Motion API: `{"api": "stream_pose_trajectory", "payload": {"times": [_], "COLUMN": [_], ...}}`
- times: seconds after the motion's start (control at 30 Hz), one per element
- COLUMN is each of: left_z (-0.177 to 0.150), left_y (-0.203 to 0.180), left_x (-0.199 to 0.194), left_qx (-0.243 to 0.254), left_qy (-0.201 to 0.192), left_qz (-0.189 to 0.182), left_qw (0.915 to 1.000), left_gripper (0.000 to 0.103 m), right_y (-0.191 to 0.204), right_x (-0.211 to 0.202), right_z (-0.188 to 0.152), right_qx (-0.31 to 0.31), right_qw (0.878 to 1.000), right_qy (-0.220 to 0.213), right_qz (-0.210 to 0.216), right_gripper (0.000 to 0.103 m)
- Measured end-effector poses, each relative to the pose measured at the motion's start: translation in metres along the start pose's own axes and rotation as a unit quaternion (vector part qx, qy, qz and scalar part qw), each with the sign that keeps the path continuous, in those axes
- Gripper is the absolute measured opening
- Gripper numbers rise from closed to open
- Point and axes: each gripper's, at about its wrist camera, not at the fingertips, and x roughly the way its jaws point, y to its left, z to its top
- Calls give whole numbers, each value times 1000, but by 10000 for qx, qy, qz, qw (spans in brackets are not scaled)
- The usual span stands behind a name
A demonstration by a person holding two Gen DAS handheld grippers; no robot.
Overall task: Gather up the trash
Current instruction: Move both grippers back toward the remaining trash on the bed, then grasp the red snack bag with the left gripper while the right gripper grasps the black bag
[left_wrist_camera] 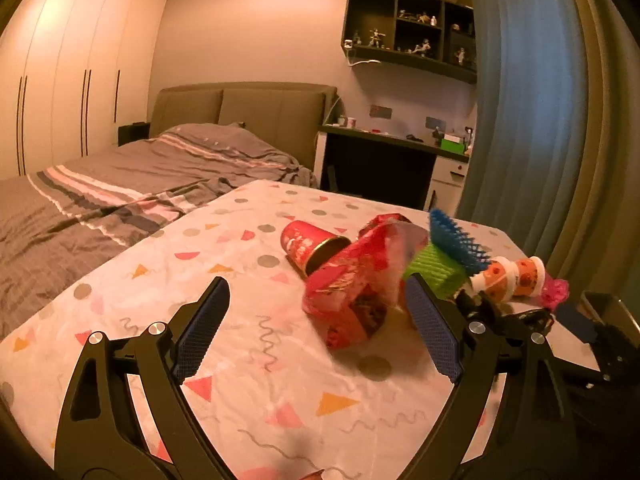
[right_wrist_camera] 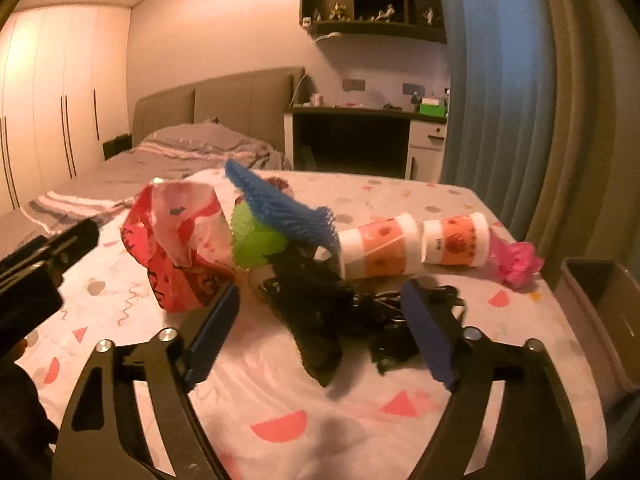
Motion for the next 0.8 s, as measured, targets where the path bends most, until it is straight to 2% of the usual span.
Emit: {"api": "stream_pose_trajectory", "payload": {"times": [0.13,0.23,0.3,0.33,0.4,0.5,0.6,0.8], "left_z": [2,4,5,6,6,8,12,14], "left_y": [4,4,3,2,1,-1,-3,-11], "left_x": [7,11,15,16,20,26,35,55], "left_qx": [8,47,65,72,96,125,163,393], "left_qy": [33,31,33,42,46,69,138,349], "left_qz": [-68,-120,-194,-235,-288,-352,-486,-721], "left_qw": [10000,9999,9998,9997,9995,9993,9986,9960], "left_gripper": [88,88,88,88,88,88,88,88], "right_y": [8,12,12,13,13,10,6,-9], "right_x": [16,27,34,37,42,42,37,11], "right_z": [2,3,4,4,3,2,1,2], "right_qx": [-37,-59,-73,-77,-84,-53,-51,130], "right_qw": [9999,9995,9991,9989,9983,9981,9985,9994], "right_qy": [160,293,407,458,576,616,545,317], "right_qz": [-34,-55,-57,-39,1,67,33,47], "right_gripper": [72,62,50,47,29,13,6,3]}}
